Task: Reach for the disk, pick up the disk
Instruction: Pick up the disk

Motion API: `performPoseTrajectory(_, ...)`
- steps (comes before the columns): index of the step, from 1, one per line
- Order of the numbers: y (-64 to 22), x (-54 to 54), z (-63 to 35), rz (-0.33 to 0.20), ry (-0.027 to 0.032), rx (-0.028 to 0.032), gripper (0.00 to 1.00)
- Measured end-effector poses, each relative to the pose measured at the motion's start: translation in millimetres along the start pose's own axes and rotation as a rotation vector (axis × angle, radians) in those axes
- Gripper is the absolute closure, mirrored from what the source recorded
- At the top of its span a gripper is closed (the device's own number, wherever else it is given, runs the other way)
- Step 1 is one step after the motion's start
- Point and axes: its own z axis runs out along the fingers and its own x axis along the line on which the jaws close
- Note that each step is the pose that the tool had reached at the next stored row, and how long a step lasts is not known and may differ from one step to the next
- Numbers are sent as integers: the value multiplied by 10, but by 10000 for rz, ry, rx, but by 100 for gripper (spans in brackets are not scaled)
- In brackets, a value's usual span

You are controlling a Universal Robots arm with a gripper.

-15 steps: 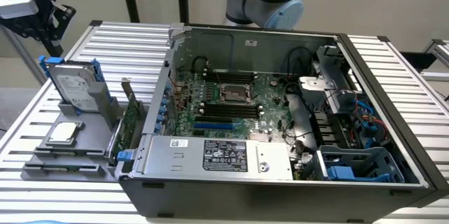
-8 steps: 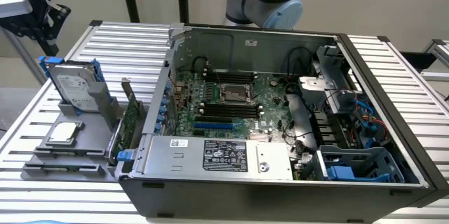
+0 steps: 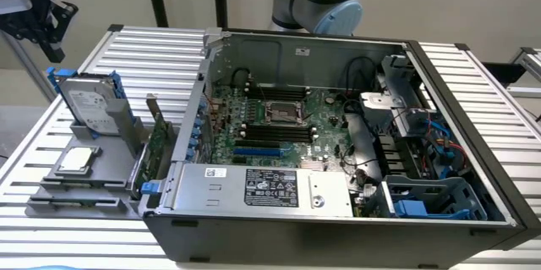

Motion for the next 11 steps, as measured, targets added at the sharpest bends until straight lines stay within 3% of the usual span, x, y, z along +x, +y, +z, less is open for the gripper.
performPoseTrajectory(6, 1, -11, -1, -21, 3, 1, 89)
performPoseTrajectory(11, 0, -28, 0, -666, 19, 0, 89)
